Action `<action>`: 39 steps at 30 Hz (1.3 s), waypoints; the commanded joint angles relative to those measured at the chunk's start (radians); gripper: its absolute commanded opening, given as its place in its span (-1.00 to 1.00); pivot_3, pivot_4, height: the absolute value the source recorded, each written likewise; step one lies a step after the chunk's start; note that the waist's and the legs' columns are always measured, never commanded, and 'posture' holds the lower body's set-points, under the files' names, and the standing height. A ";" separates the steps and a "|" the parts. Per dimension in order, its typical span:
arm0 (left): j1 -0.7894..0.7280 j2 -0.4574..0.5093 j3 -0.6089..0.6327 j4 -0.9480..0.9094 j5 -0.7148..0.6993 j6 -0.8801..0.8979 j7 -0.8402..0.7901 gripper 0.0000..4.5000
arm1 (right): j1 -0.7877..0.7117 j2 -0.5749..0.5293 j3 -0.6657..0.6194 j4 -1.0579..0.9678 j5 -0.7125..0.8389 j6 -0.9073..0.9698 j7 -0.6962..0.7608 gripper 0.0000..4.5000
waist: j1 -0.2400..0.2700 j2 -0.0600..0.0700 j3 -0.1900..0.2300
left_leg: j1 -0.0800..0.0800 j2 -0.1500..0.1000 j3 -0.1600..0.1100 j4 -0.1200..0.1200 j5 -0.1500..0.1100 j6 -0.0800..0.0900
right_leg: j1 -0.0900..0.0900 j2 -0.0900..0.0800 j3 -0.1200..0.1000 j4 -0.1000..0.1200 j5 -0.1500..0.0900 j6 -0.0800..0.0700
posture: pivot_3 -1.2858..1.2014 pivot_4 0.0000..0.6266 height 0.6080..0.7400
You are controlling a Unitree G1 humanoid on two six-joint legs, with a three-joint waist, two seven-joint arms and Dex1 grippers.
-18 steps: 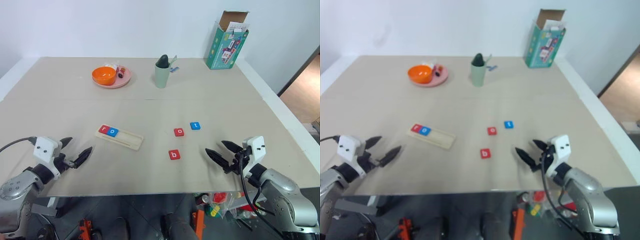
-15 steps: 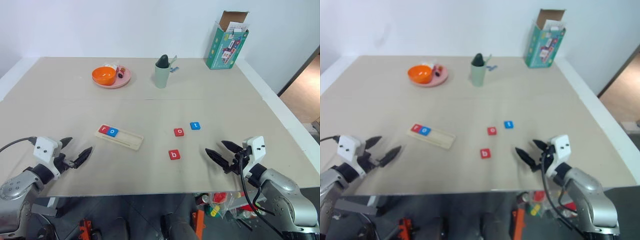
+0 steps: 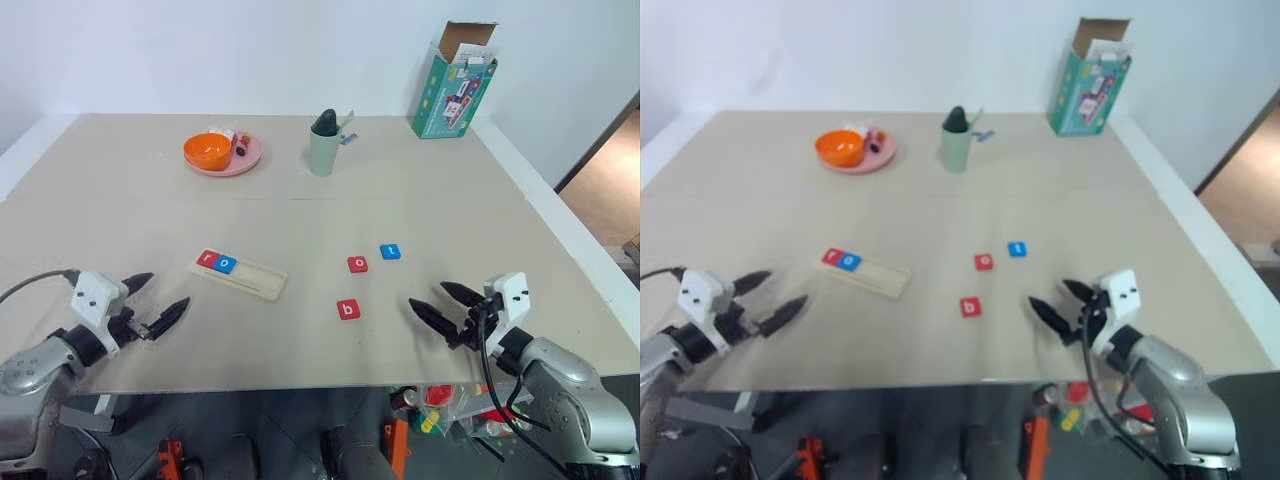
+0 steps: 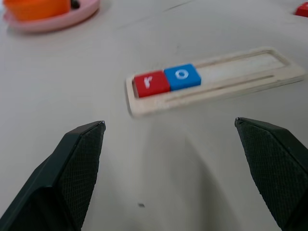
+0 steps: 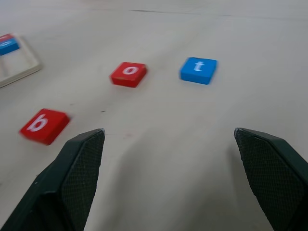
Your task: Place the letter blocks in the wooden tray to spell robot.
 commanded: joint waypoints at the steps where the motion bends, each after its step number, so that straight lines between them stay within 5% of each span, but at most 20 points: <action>1: -0.151 0.119 -0.070 0.081 0.024 -0.039 -0.154 1.00 | -0.086 -0.029 0.031 -0.052 0.044 0.009 0.076 0.98 | 0.000 0.000 0.001 | 0.000 0.000 0.000 0.001 0.000 0.000 | 0.000 0.000 0.000 0.000 0.000 0.000 | 0.03 -0.52 1.00; 8: -0.567 0.210 -0.303 0.359 0.096 -0.103 -0.481 1.00 | -0.211 -0.043 0.119 -0.070 0.074 0.054 0.163 0.98 | 0.001 0.002 0.002 | -0.001 -0.002 0.000 0.002 0.001 0.002 | 0.001 0.000 0.001 0.000 0.001 0.001 | 0.03 -0.52 1.00; 16: -0.942 0.054 -0.524 0.809 0.237 -0.270 -0.751 1.00 | -0.333 -0.019 0.227 -0.114 0.110 0.103 0.224 0.98 | 0.002 0.003 0.003 | -0.016 -0.003 -0.006 0.011 -0.007 0.014 | -0.008 0.003 -0.001 0.005 0.001 0.009 | 0.03 -0.52 1.00; 26: -1.115 -0.042 -0.646 1.135 0.314 -0.473 -0.783 1.00 | -0.339 0.032 0.262 -0.123 0.057 0.068 0.169 0.98 | 0.003 0.003 0.003 | -0.016 -0.003 -0.012 0.018 -0.013 0.024 | -0.007 0.004 -0.005 0.016 -0.006 0.009 | 0.03 -0.52 1.00; 39: -1.180 -0.097 -0.743 1.299 0.361 -0.580 -0.783 1.00 | -0.308 0.040 0.265 -0.175 0.051 0.081 0.122 0.98 | 0.002 0.003 0.003 | -0.016 -0.004 -0.012 0.021 -0.013 0.023 | -0.007 0.005 -0.004 0.017 -0.004 0.009 | 0.03 -0.52 1.00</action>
